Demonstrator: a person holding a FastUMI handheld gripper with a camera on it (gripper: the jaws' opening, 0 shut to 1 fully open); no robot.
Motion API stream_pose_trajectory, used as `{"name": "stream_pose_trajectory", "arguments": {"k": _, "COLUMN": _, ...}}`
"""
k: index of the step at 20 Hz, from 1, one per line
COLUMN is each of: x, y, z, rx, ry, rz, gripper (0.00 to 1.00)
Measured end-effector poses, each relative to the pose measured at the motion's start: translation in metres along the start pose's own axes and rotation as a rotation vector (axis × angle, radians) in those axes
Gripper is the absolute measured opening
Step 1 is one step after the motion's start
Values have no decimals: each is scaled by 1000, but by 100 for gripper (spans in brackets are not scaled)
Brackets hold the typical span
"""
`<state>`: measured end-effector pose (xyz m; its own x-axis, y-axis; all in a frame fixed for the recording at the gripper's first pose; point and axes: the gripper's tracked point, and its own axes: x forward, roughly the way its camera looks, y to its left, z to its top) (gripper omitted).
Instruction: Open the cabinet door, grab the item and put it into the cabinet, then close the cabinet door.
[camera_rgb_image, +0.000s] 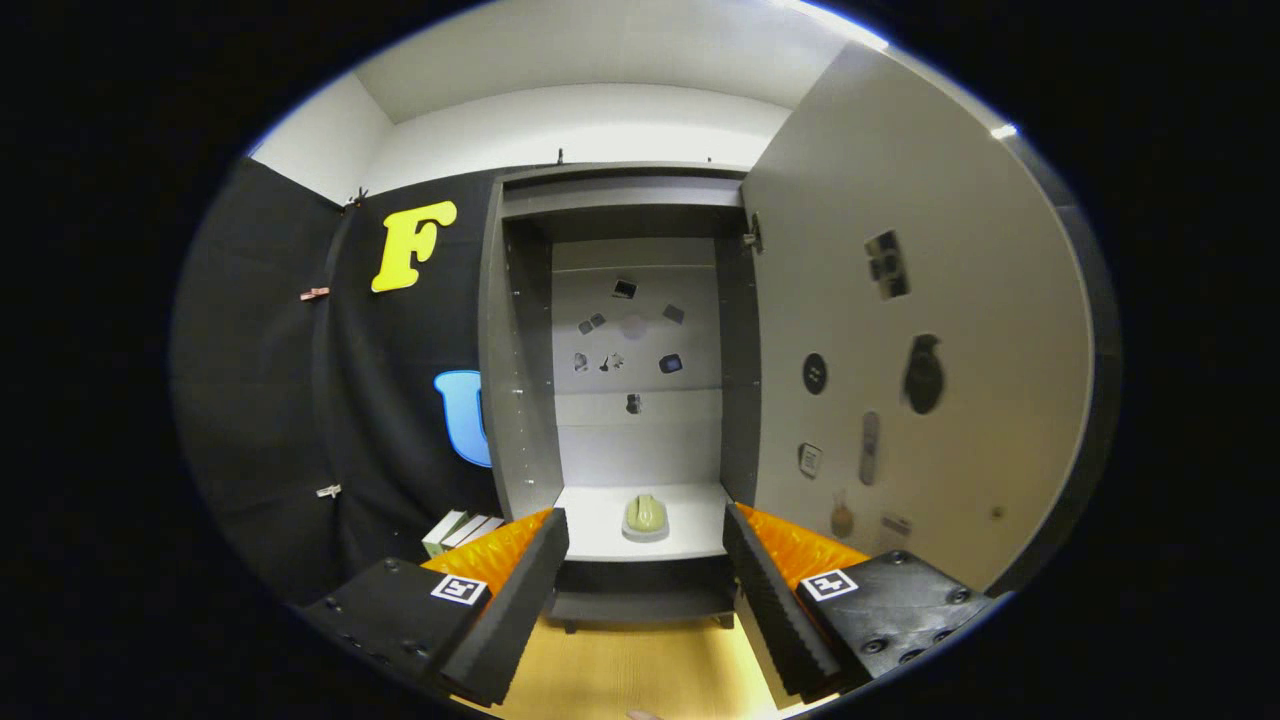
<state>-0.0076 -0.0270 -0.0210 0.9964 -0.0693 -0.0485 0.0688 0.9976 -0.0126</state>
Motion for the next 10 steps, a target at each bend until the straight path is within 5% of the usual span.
{"name": "stream_pose_trajectory", "arguments": {"k": 10, "x": -155, "y": -129, "z": 4, "rx": -46, "ry": -21, "rz": -50, "gripper": 98}}
